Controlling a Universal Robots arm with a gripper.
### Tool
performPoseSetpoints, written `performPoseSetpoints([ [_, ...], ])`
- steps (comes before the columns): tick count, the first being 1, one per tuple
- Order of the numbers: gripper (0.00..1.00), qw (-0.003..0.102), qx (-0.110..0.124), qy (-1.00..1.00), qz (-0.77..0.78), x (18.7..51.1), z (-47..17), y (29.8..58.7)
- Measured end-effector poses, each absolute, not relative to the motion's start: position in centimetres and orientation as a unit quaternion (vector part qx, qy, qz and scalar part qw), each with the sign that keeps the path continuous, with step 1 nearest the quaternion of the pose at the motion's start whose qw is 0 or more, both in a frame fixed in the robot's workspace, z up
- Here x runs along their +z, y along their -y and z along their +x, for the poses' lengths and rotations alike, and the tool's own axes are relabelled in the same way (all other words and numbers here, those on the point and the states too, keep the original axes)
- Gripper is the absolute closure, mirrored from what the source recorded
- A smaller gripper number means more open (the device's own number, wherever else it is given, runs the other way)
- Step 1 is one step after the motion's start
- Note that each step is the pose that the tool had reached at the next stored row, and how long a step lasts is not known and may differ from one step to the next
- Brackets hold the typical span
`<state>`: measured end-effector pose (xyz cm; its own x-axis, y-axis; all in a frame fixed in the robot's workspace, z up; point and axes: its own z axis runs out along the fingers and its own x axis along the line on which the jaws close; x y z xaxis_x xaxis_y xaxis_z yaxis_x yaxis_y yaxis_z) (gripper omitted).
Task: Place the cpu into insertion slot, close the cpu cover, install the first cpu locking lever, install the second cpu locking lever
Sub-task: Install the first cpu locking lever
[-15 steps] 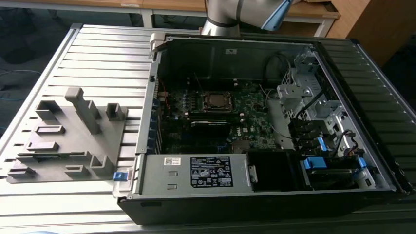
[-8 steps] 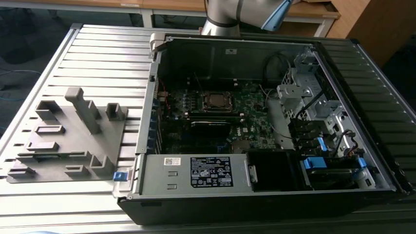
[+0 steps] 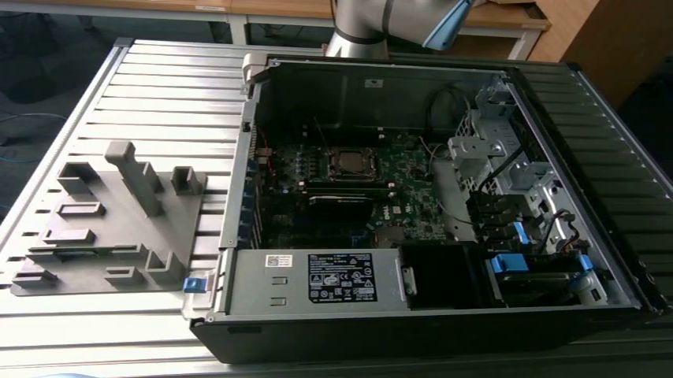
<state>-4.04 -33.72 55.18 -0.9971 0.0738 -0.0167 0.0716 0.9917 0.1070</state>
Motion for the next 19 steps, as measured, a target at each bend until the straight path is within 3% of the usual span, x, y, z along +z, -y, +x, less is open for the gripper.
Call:
performPoseSetpoints([
  [19,0.89,0.01,0.053,-0.998,0.036,53.9,-4.1,33.7],
])
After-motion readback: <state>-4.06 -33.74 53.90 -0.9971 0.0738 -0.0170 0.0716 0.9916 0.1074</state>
